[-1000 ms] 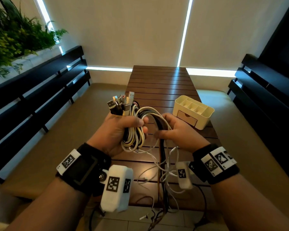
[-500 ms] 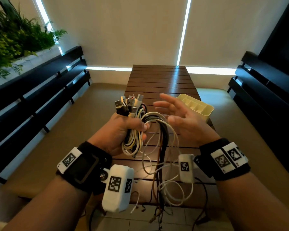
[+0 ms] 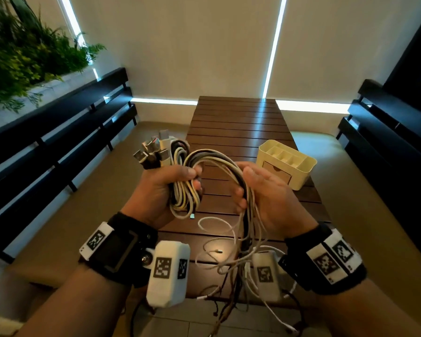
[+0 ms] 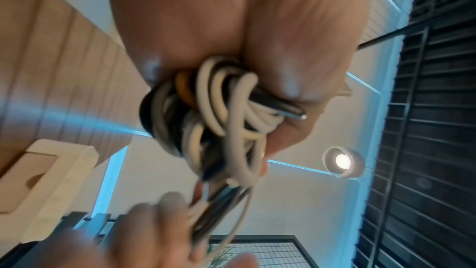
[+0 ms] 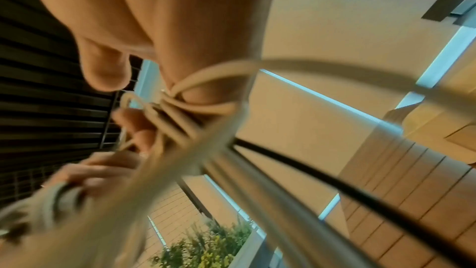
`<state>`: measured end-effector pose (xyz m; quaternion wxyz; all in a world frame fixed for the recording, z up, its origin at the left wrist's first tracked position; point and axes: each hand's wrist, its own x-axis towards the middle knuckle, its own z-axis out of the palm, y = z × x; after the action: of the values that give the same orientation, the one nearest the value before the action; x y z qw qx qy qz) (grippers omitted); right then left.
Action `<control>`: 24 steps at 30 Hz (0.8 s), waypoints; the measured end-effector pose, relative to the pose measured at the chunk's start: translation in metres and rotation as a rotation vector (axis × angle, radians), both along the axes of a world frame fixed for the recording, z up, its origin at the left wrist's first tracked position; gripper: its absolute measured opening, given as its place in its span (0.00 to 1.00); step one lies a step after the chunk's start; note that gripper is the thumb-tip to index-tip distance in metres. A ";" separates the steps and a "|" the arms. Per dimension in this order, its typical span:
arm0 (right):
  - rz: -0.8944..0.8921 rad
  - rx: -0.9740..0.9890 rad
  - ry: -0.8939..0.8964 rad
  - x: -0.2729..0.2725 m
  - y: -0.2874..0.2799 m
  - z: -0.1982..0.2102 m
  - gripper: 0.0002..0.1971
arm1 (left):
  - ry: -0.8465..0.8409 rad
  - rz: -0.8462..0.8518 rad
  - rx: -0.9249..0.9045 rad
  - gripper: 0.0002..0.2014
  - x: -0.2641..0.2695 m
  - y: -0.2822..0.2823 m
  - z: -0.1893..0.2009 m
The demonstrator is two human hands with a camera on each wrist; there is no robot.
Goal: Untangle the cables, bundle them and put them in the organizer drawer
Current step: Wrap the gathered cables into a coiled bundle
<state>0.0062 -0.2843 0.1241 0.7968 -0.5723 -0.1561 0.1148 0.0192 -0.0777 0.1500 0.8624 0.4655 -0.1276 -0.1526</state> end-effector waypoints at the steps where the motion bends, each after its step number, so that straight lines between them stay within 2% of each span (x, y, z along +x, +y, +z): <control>1: -0.057 0.023 -0.003 0.000 0.004 0.002 0.18 | 0.020 0.017 -0.030 0.14 0.000 -0.001 -0.004; 3: -0.211 -0.018 -0.045 0.001 0.013 0.008 0.19 | 0.035 0.035 -0.010 0.26 -0.001 -0.008 -0.008; 4: -0.269 -0.061 -0.074 0.001 0.018 0.011 0.20 | 0.044 0.040 0.024 0.28 -0.001 -0.011 -0.009; 8: -0.389 -0.263 -0.154 -0.004 0.030 0.025 0.18 | 0.032 0.047 0.090 0.12 -0.006 -0.023 -0.007; 11: -0.453 -0.428 -0.223 -0.007 0.033 0.027 0.19 | 0.012 0.051 0.080 0.16 -0.007 -0.027 -0.005; 13: -0.472 -0.478 -0.216 -0.008 0.033 0.027 0.20 | -0.015 0.075 0.104 0.15 -0.006 -0.027 -0.004; 19: -0.453 -0.529 -0.208 -0.013 0.036 0.028 0.18 | -0.044 0.152 0.197 0.20 -0.002 -0.022 -0.001; 24: -0.467 -0.562 -0.289 -0.016 0.042 0.028 0.16 | -0.035 0.138 0.178 0.15 -0.003 -0.020 -0.001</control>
<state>-0.0094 -0.2419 0.1520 0.5836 -0.7985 -0.0948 -0.1133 0.0165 -0.0972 0.1488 0.8238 0.5504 -0.0964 -0.0954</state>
